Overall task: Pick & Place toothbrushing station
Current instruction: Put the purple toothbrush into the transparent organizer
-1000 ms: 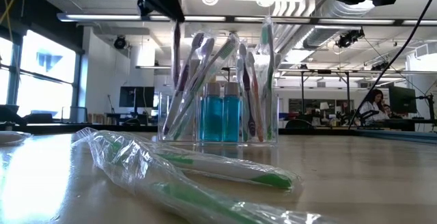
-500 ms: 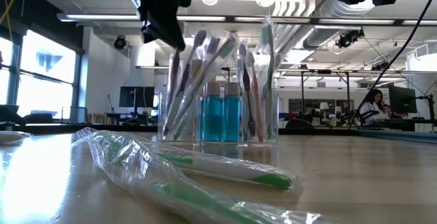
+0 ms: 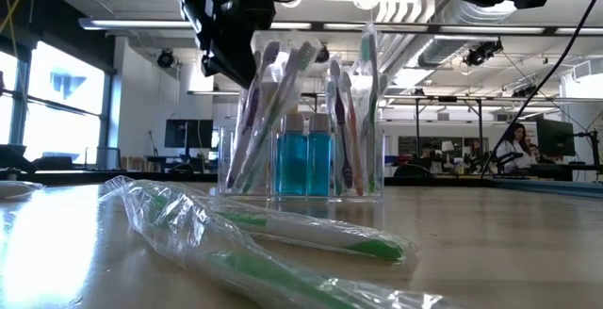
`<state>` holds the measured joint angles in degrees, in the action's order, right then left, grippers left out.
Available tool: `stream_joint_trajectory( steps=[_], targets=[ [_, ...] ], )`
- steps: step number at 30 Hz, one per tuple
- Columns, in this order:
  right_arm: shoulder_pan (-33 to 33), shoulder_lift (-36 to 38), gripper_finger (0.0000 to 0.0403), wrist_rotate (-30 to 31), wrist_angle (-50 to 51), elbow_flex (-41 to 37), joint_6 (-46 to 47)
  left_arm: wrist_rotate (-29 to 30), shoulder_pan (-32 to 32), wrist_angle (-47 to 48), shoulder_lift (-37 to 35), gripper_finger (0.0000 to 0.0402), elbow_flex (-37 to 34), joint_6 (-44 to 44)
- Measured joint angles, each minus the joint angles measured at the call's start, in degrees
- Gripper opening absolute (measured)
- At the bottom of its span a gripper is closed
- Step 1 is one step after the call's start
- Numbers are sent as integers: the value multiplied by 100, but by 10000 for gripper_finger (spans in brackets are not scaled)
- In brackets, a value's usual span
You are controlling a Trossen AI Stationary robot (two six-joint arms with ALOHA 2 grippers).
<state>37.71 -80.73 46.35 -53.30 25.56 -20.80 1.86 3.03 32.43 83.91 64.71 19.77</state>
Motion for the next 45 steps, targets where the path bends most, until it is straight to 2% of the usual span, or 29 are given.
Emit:
stream_joint_trajectory(
  steps=[18,27,31,40,45],
  targets=[
    [0,0,133,0,72,0,20,161,-2,-256,323,23,13,153],
    [0,0,133,0,79,0,20,334,-9,-176,336,104,-20,105],
    [0,0,133,0,80,0,20,292,-7,-178,336,126,20,105],
    [0,0,133,0,81,0,20,289,-7,267,312,129,576,100],
    [0,0,133,2,81,0,19,315,-7,690,303,129,1174,-138]
  ],
)
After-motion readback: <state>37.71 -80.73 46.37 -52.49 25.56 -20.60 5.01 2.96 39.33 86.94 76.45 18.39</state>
